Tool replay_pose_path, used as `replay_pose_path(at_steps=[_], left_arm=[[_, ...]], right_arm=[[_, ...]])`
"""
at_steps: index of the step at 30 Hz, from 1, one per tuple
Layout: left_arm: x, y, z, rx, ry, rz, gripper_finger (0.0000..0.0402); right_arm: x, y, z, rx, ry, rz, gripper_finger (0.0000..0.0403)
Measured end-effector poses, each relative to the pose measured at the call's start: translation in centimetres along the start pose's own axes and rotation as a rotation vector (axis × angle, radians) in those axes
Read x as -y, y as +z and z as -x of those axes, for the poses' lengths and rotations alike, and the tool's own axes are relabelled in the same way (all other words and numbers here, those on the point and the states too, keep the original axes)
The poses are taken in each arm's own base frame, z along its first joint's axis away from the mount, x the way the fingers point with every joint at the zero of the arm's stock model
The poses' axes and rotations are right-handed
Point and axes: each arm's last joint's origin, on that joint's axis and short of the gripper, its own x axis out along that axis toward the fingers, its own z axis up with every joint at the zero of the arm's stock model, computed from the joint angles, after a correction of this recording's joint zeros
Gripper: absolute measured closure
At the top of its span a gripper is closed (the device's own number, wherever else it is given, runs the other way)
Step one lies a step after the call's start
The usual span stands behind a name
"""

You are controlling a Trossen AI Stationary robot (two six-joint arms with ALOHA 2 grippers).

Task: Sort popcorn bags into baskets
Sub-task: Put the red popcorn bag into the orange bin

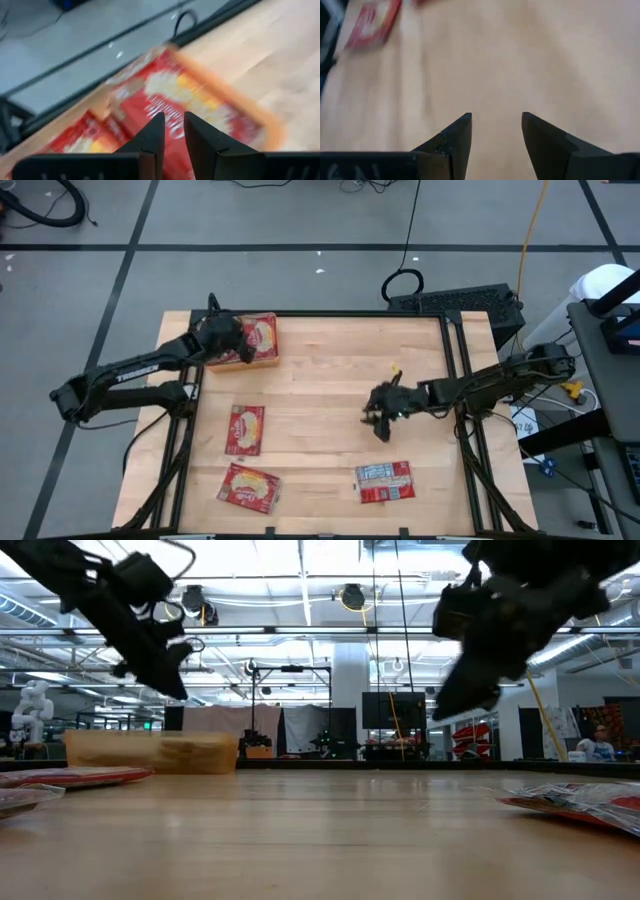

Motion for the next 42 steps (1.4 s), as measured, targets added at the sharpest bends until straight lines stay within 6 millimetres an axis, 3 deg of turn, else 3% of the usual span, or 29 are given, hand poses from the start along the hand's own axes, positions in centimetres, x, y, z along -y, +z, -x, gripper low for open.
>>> replay_pose_path(at_steps=[6,12,18,22,28,34,38,42], left_arm=[[2.4,0.1,2.0,0.067,-0.206,-0.091,0.0325],[6.6,-1.1,3.7,0.149,-0.480,-0.234,0.0325],[10.9,-2.4,5.9,0.272,-0.705,-0.399,0.0325],[13.1,-3.3,6.7,0.323,-0.766,-0.460,0.0325],[15.5,-4.7,6.4,0.330,-0.792,-0.502,0.0325],[17.3,-5.9,5.7,0.309,-0.824,-0.493,0.0325],[18.1,-6.4,5.3,0.319,-0.828,-0.486,0.0325],[18.3,-6.2,5.0,0.347,-0.826,-0.474,0.0325]], right_arm=[[-3.8,-1.0,0.4,-0.160,0.125,-0.023,0.0238],[-7.0,-2.2,0.0,-0.185,0.163,-0.004,0.0238],[-10.0,-2.7,-2.3,-0.222,0.157,0.030,0.0238],[-11.5,-2.3,-4.4,-0.243,0.147,0.094,0.0233],[-12.3,-2.6,-6.6,-0.295,0.134,0.209,0.0188],[-11.7,-4.1,-7.3,-0.406,0.105,0.300,0.0162],[-11.7,-4.7,-7.7,-0.381,0.051,0.433,0.0189],[-11.5,-4.9,-7.8,-0.346,-0.011,0.525,0.0256]])
